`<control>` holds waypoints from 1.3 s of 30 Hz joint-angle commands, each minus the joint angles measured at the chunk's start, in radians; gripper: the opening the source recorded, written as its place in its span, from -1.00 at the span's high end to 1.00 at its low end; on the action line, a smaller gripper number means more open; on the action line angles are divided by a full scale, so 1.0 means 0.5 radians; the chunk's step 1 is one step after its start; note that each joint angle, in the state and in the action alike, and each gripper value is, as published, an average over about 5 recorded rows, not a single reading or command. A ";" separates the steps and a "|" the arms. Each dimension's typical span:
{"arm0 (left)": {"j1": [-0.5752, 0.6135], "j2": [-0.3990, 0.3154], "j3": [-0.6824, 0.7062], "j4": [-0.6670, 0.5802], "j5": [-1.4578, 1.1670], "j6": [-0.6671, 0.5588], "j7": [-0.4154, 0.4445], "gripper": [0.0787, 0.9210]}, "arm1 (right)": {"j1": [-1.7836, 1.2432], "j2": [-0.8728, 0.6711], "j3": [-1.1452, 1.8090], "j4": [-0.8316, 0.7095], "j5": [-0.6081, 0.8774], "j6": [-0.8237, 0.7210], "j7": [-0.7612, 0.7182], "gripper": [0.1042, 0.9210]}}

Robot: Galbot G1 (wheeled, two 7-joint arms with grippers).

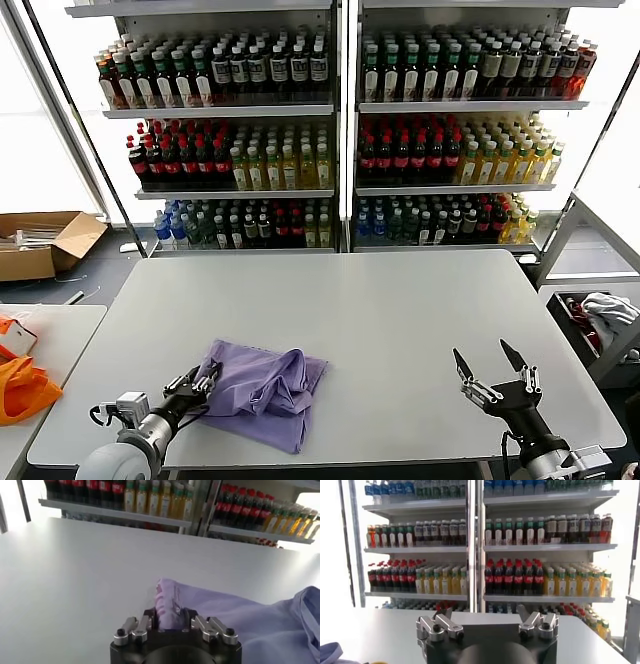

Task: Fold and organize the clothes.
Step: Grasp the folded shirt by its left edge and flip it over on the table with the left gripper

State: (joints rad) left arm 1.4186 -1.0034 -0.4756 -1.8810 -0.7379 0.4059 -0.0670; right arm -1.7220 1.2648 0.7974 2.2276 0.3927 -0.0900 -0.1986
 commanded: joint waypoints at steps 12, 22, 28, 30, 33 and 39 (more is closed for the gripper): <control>0.129 -0.051 -0.370 -0.119 -0.162 -0.005 -0.018 0.91 | -0.009 -0.011 0.057 0.007 0.049 0.002 -0.001 -0.76; 0.147 0.305 -1.122 0.069 -0.351 0.041 -0.020 0.91 | 0.001 -0.016 0.048 -0.020 0.067 0.019 -0.003 -0.76; 0.118 0.528 -1.334 0.175 -0.347 0.071 -0.025 0.91 | 0.008 -0.017 0.027 -0.023 0.066 0.024 -0.003 -0.76; 0.119 0.565 -1.343 0.140 -0.343 0.086 -0.038 0.91 | 0.006 -0.016 0.023 -0.023 0.066 0.027 -0.003 -0.76; 0.145 0.526 -1.273 -0.016 -0.306 0.143 -0.070 0.91 | 0.002 -0.014 0.017 -0.024 0.065 0.032 -0.003 -0.76; 0.189 0.266 -0.678 -0.500 -0.185 0.240 -0.197 0.91 | -0.007 0.001 0.018 -0.013 0.063 0.036 -0.003 -0.76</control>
State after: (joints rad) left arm 1.4949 -0.8185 -1.0038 -1.8894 -0.8740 0.4686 -0.1047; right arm -1.7229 1.2628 0.8047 2.2190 0.4227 -0.0729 -0.2001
